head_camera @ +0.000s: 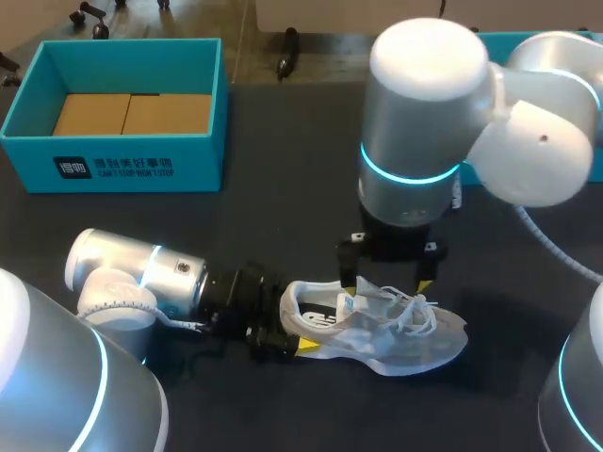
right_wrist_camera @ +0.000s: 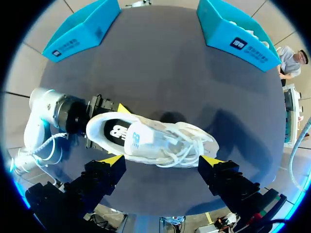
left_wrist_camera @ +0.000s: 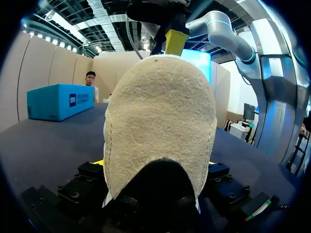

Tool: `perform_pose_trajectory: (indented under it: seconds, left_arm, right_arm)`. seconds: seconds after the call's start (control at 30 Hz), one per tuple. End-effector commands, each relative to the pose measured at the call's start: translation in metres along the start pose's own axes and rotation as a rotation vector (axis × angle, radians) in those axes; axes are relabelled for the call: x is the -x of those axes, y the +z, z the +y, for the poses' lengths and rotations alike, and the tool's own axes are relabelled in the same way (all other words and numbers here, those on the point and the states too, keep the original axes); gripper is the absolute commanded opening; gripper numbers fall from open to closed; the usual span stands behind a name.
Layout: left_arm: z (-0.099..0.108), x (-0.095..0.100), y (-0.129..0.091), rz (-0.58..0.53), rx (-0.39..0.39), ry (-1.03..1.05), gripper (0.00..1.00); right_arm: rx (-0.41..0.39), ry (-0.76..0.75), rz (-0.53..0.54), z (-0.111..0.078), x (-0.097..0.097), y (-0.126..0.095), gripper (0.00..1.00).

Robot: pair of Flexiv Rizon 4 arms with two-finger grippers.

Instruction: Take the shoe out of the shoebox, open the shoe tongue, remove and reinsert the insole, then place the shoe into the shoebox

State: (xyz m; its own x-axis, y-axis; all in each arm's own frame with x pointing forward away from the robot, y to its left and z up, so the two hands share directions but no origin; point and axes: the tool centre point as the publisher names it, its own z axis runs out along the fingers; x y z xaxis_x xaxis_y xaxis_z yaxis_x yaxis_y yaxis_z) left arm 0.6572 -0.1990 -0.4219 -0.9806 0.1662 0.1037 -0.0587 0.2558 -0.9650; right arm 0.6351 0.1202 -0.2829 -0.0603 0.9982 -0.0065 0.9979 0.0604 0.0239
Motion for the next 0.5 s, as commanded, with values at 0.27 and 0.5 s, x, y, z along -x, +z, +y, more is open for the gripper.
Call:
perform_pose_trajectory:
  seconds: [0.27,0.5]
  left_arm:
    - [0.003,0.003,-0.001,0.002,0.001,0.000,0.00]
    - [0.003,0.003,-0.001,0.002,0.001,0.000,0.00]
  right_arm:
    - [0.010,0.085,-0.169,0.004,-0.034,0.007,1.00]
    - [0.026,0.126,-0.223,0.006,-0.046,0.011,1.00]
